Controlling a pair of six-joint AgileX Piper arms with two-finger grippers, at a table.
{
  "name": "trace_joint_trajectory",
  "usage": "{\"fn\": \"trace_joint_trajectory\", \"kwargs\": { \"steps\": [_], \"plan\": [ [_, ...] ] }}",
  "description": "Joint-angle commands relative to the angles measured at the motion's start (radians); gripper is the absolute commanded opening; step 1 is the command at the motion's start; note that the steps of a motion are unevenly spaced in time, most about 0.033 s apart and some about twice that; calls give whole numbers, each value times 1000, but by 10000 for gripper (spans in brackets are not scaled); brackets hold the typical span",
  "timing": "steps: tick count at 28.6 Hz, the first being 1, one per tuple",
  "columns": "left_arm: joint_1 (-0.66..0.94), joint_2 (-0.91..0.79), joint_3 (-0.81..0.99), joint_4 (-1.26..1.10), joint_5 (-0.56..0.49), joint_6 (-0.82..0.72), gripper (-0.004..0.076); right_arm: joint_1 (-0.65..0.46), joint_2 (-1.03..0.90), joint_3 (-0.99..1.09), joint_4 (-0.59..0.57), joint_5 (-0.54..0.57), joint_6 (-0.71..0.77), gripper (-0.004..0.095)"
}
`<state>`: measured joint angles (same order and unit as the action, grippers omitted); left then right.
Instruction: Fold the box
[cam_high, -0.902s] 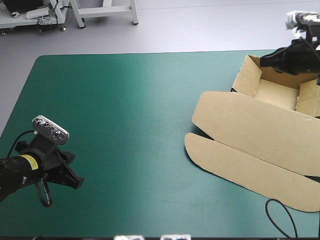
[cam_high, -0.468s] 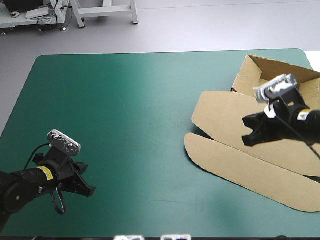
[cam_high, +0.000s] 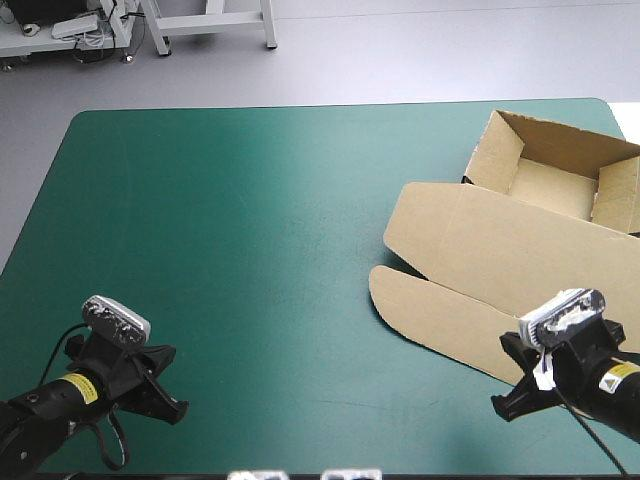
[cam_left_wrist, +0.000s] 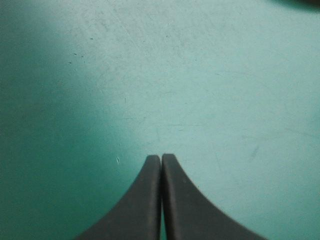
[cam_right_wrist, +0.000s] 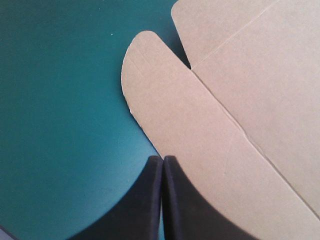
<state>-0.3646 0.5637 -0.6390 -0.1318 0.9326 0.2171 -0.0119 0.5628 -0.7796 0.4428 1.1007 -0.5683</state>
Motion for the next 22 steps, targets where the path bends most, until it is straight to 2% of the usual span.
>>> {"fn": "trace_joint_trajectory", "kwargs": {
  "steps": [1,8,19,22],
  "plan": [
    [-1,-28,11,-20,-77,-3,-9,0,-51,42,21,-67,-16,-17],
    [-1,-60,104,-27,-169,-3,-9,0,-134,161,11,-164,-15,-17],
    [-1,-60,151,-27,-196,-3,-9,0,-144,183,-34,-149,-15,-17],
    [-1,-60,151,-25,-187,-3,-9,0,-144,183,-81,-130,-4,-17]
  ]
}}
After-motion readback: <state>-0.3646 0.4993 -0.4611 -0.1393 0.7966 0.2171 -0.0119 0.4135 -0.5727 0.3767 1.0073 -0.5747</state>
